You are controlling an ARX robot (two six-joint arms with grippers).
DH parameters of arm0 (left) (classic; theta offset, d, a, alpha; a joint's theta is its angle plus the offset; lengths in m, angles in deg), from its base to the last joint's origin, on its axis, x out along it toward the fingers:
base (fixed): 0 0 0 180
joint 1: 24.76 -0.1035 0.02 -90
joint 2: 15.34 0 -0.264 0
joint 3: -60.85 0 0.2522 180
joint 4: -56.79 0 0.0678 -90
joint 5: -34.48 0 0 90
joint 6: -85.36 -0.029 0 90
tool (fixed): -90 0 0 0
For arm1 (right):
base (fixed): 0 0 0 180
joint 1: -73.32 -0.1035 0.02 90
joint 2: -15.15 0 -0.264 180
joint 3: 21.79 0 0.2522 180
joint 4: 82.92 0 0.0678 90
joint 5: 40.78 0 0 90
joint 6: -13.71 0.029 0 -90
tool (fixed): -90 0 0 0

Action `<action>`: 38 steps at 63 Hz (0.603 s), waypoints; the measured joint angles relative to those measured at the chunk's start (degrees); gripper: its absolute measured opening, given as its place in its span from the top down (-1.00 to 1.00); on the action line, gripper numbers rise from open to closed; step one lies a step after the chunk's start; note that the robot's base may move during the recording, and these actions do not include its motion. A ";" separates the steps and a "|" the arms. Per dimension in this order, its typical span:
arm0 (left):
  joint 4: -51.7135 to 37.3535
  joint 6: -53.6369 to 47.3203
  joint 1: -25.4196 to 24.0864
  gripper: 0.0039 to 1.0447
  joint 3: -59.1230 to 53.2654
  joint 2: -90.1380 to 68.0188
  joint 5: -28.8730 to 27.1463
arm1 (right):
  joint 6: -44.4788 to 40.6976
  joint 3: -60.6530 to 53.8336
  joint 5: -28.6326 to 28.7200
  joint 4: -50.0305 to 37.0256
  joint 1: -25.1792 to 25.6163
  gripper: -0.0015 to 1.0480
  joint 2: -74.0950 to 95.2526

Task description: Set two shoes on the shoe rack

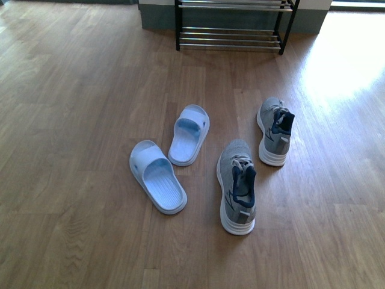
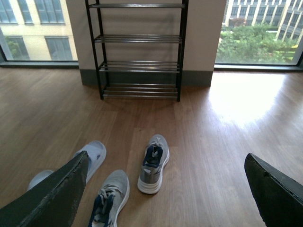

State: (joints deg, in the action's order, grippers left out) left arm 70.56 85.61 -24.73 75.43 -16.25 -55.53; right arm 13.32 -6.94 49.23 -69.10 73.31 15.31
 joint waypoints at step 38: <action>0.00 -0.02 0.00 -0.83 0.00 0.00 0.04 | 0.00 0.00 -0.17 0.00 0.00 -0.82 0.00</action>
State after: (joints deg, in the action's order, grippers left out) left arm 70.56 85.59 -24.73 75.43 -16.25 -55.49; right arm 13.32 -6.94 49.05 -69.10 73.31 15.31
